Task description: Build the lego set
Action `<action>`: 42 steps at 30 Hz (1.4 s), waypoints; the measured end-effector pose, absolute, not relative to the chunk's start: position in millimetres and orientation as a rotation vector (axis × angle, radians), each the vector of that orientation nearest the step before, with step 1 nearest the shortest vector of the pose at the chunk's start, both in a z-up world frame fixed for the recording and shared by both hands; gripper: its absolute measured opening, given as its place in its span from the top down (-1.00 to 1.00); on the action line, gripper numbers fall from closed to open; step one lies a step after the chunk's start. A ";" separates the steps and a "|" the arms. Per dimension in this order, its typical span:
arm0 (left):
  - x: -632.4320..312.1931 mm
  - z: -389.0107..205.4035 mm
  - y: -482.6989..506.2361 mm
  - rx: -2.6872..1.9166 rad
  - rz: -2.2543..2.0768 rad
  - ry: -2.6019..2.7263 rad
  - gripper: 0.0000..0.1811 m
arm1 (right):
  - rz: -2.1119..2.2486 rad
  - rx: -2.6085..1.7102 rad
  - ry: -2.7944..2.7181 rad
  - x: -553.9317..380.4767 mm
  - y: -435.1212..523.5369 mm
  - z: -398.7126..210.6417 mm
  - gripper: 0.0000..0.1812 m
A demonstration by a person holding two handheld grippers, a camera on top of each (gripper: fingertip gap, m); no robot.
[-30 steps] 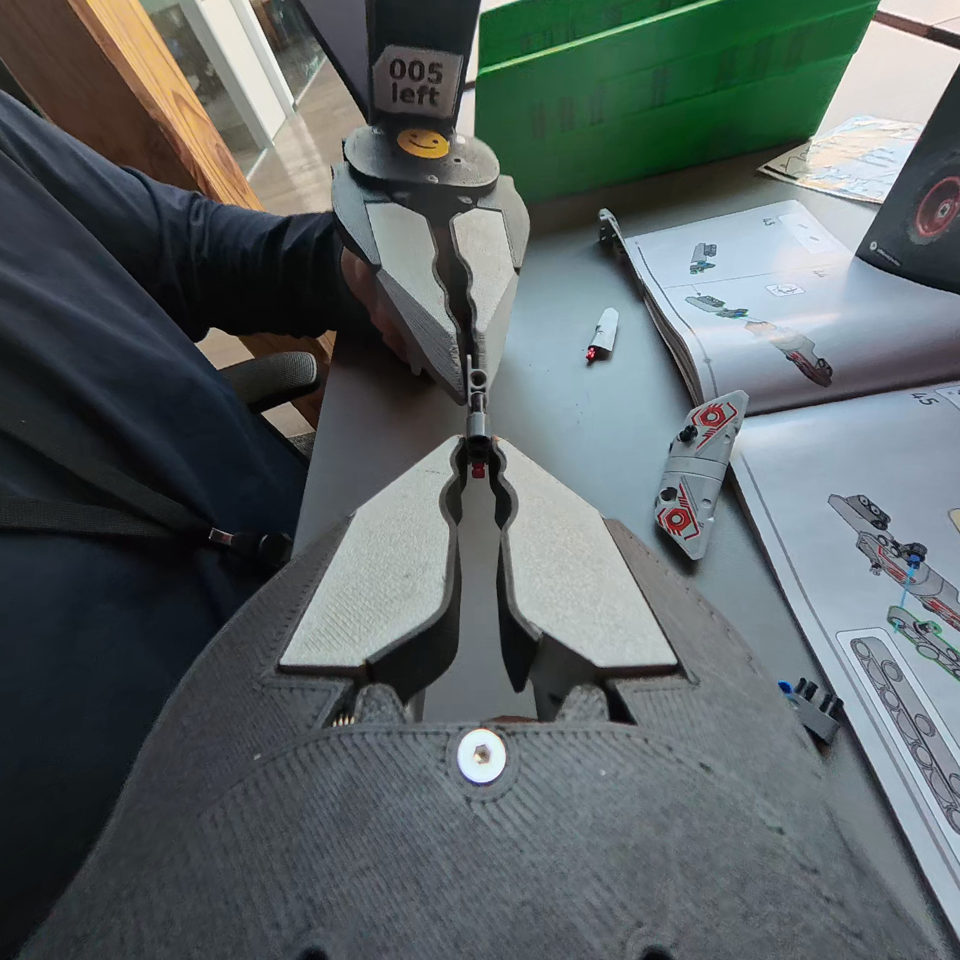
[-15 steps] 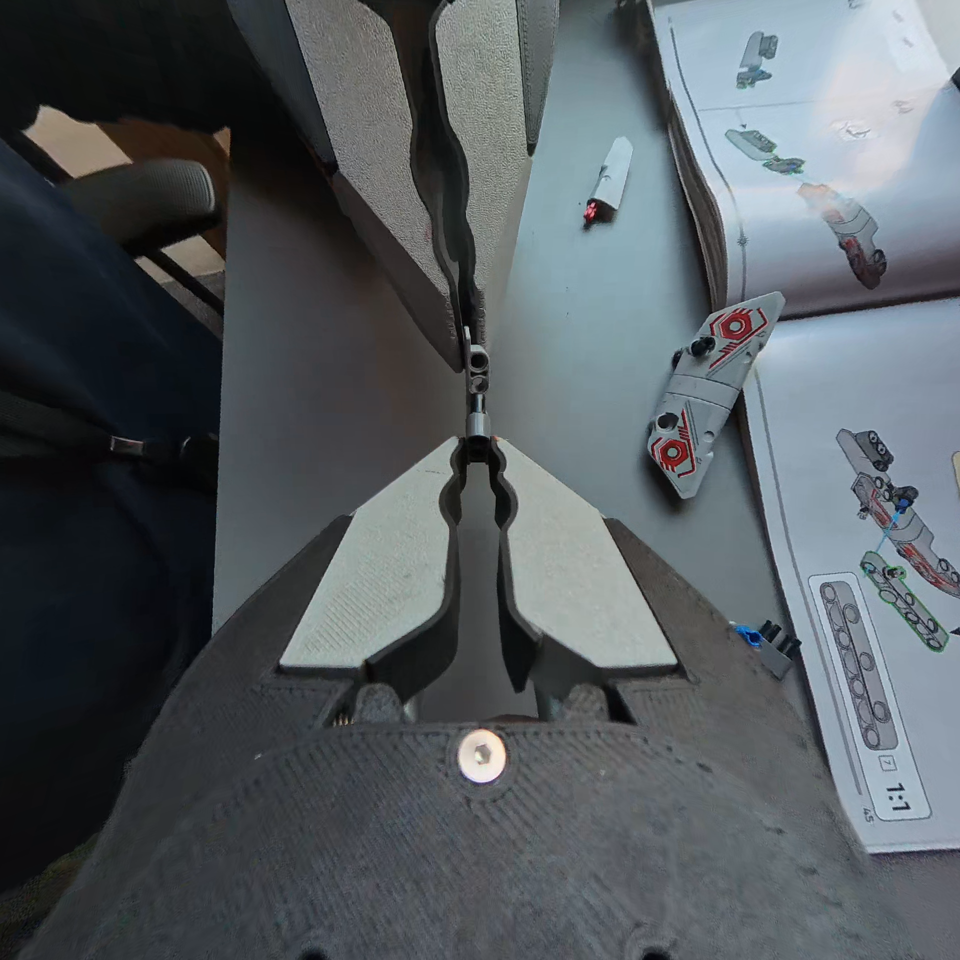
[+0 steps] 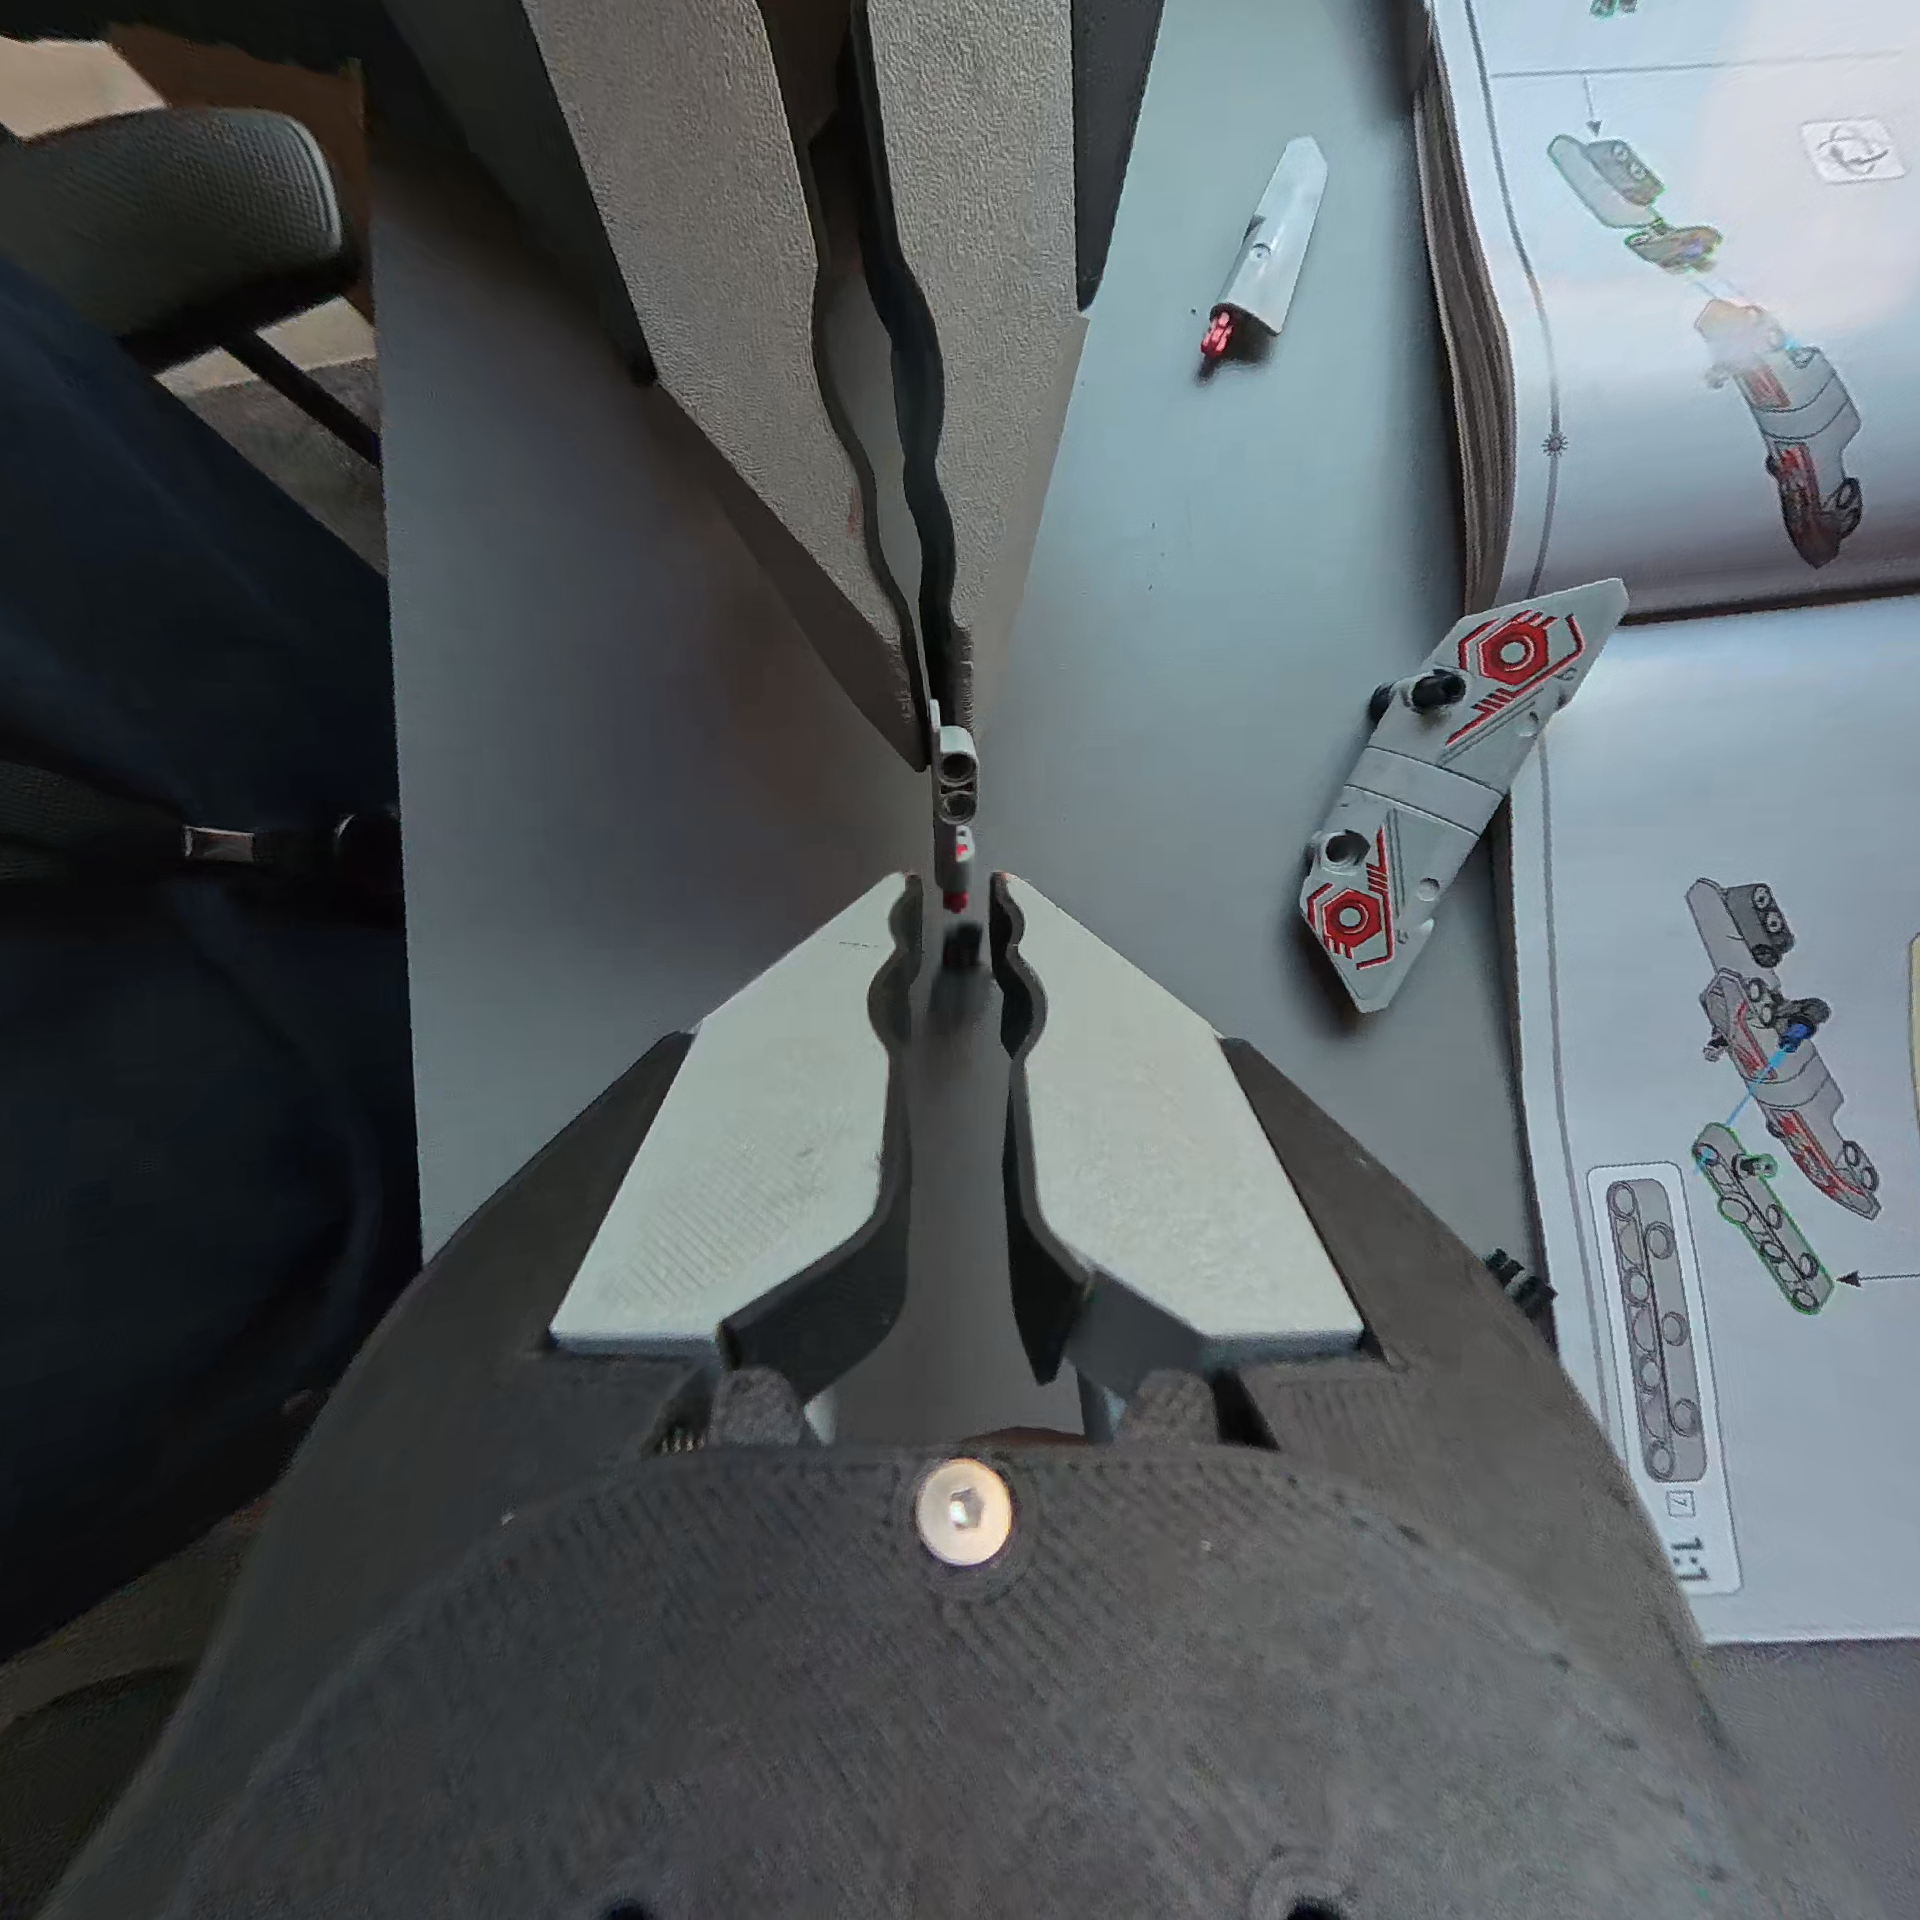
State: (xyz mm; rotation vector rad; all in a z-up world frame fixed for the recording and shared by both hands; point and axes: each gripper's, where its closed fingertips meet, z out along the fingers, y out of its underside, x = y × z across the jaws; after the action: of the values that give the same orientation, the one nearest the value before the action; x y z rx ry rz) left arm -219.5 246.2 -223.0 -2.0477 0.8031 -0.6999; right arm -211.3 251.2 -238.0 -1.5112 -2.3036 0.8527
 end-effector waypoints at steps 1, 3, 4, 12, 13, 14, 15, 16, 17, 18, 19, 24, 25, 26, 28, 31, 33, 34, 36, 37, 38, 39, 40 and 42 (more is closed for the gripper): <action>-219.5 -224.1 245.9 -2.054 -0.696 0.807 1.00 | 0.833 -1.514 -2.311 -211.4 251.6 -238.7 0.96; -220.2 -227.4 245.7 -2.075 -0.683 0.811 1.00 | 0.826 -1.511 -2.319 -212.0 250.5 -238.9 1.00; -220.7 -228.4 245.6 -2.081 -0.680 0.811 1.00 | 0.824 -1.515 -2.315 -212.3 251.2 -239.9 1.00; -230.1 -225.9 243.6 -2.085 -0.727 0.761 1.00 | 0.848 -1.602 -2.141 -179.8 286.4 -214.6 0.84; -230.0 -225.5 243.0 -2.082 -0.729 0.764 1.00 | 0.814 -1.618 -2.124 -166.8 293.4 -212.3 0.84; -229.8 -225.4 242.6 -2.079 -0.727 0.768 1.00 | 0.771 -1.646 -2.107 -152.1 300.5 -211.8 0.84; -229.4 -225.8 242.2 -2.080 -0.721 0.774 1.00 | 0.729 -1.688 -2.088 -136.3 306.7 -212.3 0.84; -229.0 -226.4 241.7 -2.081 -0.715 0.781 1.00 | 0.695 -1.737 -2.064 -120.6 311.9 -213.3 0.83; -228.7 -227.0 241.6 -2.082 -0.708 0.787 1.00 | 0.668 -1.785 -2.041 -105.4 315.4 -214.8 0.82; -228.4 -227.4 241.4 -2.082 -0.701 0.793 1.00 | 0.649 -1.827 -2.020 -91.3 317.2 -216.8 0.82; -228.3 -227.4 241.3 -2.081 -0.695 0.796 1.00 | 0.635 -1.862 -1.994 -79.4 318.1 -219.0 0.82; -227.8 -225.9 239.8 -2.072 -0.709 0.795 1.00 | 0.450 -1.884 -1.996 -28.9 320.0 -238.6 0.82; -228.1 -225.5 240.1 -2.071 -0.711 0.791 1.00 | 0.437 -1.892 -1.996 -22.9 320.7 -241.1 0.82; -228.3 -225.0 240.2 -2.069 -0.713 0.788 1.00 | 0.448 -1.900 -1.991 -20.2 320.2 -242.2 0.81; -228.6 -224.0 240.3 -2.061 -0.709 0.786 1.00 | 0.481 -1.842 -2.009 -21.7 316.6 -242.3 0.78; -227.3 -224.0 238.7 -2.058 -0.714 0.797 1.00 | 0.441 -1.742 -2.044 -28.8 321.5 -245.8 0.77; -226.6 -225.2 238.1 -2.063 -0.712 0.806 1.00 | 0.432 -1.687 -2.068 -37.2 324.2 -247.6 0.77; -226.5 -225.4 238.0 -2.064 -0.711 0.808 1.00 | 0.426 -1.647 -2.094 -40.9 323.4 -248.6 0.79; -227.1 -224.9 238.6 -2.063 -0.714 0.800 1.00 | 0.407 -1.607 -2.156 -44.8 320.0 -252.7 0.81; -227.5 -224.3 238.9 -2.062 -0.718 0.795 1.00 | 0.391 -1.606 -2.171 -46.1 319.8 -254.3 0.85; -227.8 -223.9 239.1 -2.060 -0.721 0.791 1.00 | 0.386 -1.617 -2.197 -45.5 317.1 -256.5 0.89; -228.0 -223.7 239.2 -2.060 -0.721 0.788 1.00 | 0.395 -1.624 -2.212 -45.6 313.5 -257.7 0.94; -228.0 -223.8 239.3 -2.059 -0.720 0.789 1.00 | 0.404 -1.631 -2.214 -46.2 310.6 -257.9 0.94; -227.5 -224.3 238.5 -2.060 -0.717 0.797 1.00 | 0.373 -1.651 -2.185 -47.2 312.7 -257.0 0.87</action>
State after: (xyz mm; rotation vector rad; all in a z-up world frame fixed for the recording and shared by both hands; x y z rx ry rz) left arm -227.5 238.5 -224.3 -2.0605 0.7967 -0.7173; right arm -47.2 312.7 -257.0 -1.6510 -2.1846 0.3727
